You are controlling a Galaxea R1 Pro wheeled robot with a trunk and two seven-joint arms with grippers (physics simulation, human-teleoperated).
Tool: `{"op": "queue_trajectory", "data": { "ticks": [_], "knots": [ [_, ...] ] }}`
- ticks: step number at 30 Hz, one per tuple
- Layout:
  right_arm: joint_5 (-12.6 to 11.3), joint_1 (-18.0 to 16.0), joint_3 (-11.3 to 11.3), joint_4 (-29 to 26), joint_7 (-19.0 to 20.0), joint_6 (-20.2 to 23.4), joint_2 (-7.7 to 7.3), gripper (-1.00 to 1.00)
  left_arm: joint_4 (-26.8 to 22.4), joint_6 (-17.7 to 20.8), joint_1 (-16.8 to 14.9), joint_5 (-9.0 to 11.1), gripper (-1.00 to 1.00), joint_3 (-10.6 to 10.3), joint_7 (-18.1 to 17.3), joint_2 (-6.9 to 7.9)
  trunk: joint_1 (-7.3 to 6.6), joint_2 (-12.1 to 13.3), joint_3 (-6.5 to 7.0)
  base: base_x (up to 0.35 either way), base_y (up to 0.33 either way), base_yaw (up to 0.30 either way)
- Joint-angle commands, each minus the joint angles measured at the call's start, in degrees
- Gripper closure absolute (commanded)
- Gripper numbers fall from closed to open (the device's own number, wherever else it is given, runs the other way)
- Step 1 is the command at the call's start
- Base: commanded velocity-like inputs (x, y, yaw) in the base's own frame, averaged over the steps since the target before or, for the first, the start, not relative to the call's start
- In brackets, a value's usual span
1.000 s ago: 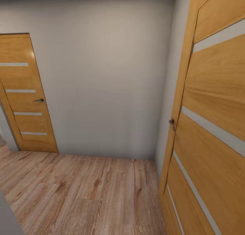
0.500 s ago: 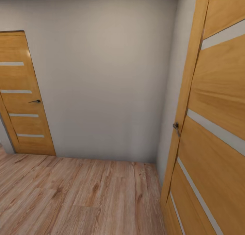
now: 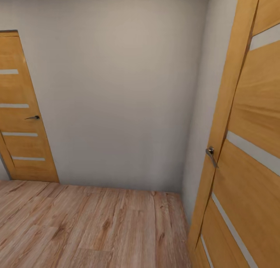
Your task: Move the two storage containers from the living room to the garage. In the garage, place one container on the floor and stack the other container on top of it (either order is fine).
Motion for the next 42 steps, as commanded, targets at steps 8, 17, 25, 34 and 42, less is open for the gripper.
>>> {"op": "queue_trajectory", "data": {
  "ticks": [8, 17, 25, 34, 42],
  "knots": [
    [-0.51, -0.09, 0.49, 0.16, -0.02, -0.32, 0.02, -1.00, 0.01, -0.07, -0.04, 0.44, -1.00, -0.48, 0.14, 0.00, 0.04, -0.04, -0.07, 0.322, 0.000, 0.000],
    [-0.51, -0.07, 0.49, 0.18, -0.01, -0.26, 0.10, -1.00, 0.00, 0.04, -0.04, 0.44, -1.00, -0.48, 0.14, 0.00, 0.04, -0.04, -0.07, 0.322, 0.000, 0.000],
    [-0.57, -0.09, 0.43, 0.17, -0.10, -0.32, 0.11, -1.00, 0.00, 0.12, -0.04, 0.44, -1.00, -0.47, 0.14, 0.00, 0.04, -0.04, -0.07, 0.322, 0.035, 0.000],
    [-0.59, -0.08, 0.35, 0.16, -0.10, -0.32, 0.24, -1.00, -0.01, 0.05, -0.04, 0.44, -1.00, -0.47, 0.14, 0.00, 0.04, -0.04, -0.07, 0.322, 0.103, 0.000],
    [-0.68, -0.10, 0.30, 0.17, -0.10, -0.31, 0.42, -1.00, 0.00, 0.04, -0.04, 0.44, -1.00, -0.47, 0.14, 0.05, 0.04, -0.04, -0.07, 0.322, 0.109, 0.035]
  ]
}}
